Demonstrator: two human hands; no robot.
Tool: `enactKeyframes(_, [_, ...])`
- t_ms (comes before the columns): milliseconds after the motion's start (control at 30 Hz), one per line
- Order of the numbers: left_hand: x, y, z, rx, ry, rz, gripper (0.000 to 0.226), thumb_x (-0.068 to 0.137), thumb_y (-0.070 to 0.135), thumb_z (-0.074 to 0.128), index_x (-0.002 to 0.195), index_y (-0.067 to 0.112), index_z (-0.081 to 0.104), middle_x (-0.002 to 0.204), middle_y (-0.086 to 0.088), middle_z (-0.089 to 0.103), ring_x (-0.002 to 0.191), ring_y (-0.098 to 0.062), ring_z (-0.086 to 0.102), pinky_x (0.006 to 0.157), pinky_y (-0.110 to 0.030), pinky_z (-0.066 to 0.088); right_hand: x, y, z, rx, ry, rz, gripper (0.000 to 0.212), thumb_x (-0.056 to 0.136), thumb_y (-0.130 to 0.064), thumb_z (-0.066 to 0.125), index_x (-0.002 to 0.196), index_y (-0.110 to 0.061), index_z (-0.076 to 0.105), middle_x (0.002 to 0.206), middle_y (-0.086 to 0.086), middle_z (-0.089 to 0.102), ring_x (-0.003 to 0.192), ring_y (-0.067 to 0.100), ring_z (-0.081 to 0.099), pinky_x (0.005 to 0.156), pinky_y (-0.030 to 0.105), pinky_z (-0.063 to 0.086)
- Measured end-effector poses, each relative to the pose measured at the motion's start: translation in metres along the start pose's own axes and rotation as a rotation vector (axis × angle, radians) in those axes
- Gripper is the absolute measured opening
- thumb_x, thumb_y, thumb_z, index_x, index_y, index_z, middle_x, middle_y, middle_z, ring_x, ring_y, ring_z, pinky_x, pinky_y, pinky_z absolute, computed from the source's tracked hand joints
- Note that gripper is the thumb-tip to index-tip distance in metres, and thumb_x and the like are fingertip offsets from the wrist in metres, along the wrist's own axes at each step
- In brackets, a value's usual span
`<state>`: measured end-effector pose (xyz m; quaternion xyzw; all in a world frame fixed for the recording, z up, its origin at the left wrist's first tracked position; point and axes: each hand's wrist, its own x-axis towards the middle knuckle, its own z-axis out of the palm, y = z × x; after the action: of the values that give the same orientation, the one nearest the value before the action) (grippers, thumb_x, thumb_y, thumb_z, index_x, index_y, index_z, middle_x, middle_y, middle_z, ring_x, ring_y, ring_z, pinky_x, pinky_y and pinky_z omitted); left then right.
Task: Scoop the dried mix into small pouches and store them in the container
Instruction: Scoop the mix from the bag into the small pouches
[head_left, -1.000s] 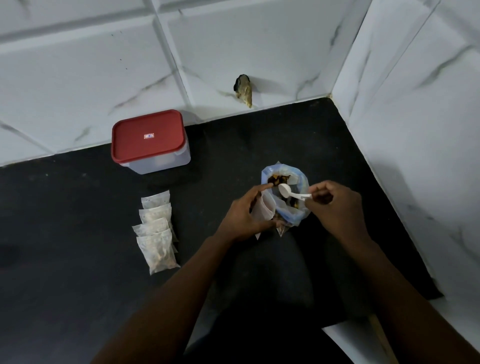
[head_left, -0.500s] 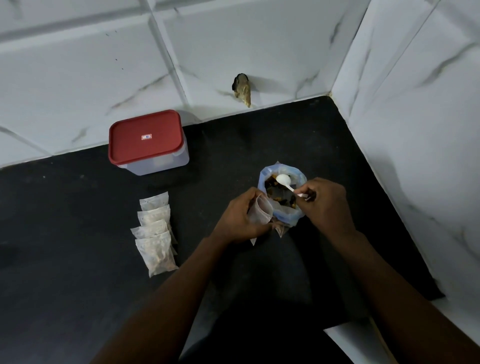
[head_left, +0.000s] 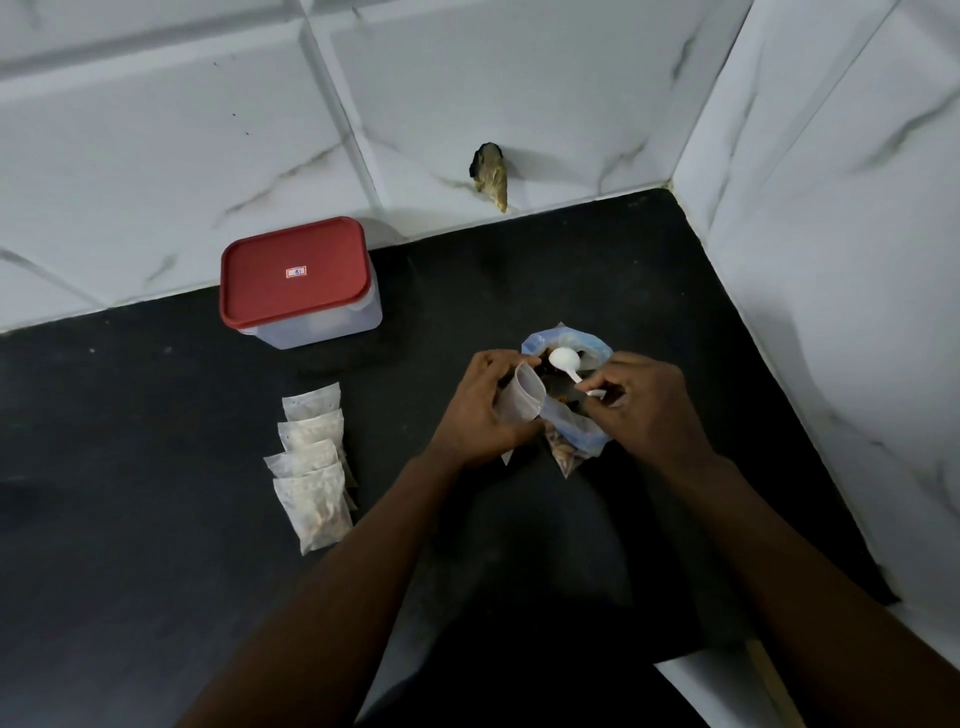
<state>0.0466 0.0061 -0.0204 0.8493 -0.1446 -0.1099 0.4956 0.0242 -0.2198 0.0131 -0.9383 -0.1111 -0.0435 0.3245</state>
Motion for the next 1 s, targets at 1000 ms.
enactKeyframes(1000, [-0.005,-0.001,0.003,-0.152,0.044,0.018,0.071,0.08,0.035,0.08,0.144,0.017,0.055,0.139,0.006,0.06,0.13,-0.011,0.058,0.107,-0.038,0.052,0.014,0.01,0.005,-0.054,-0.019,-0.046,0.013,0.079,-0.003,0.08,0.091,-0.007,0.076,0.09,0.008,0.072,0.086,0.007,0.058,0.08,0.028,0.051])
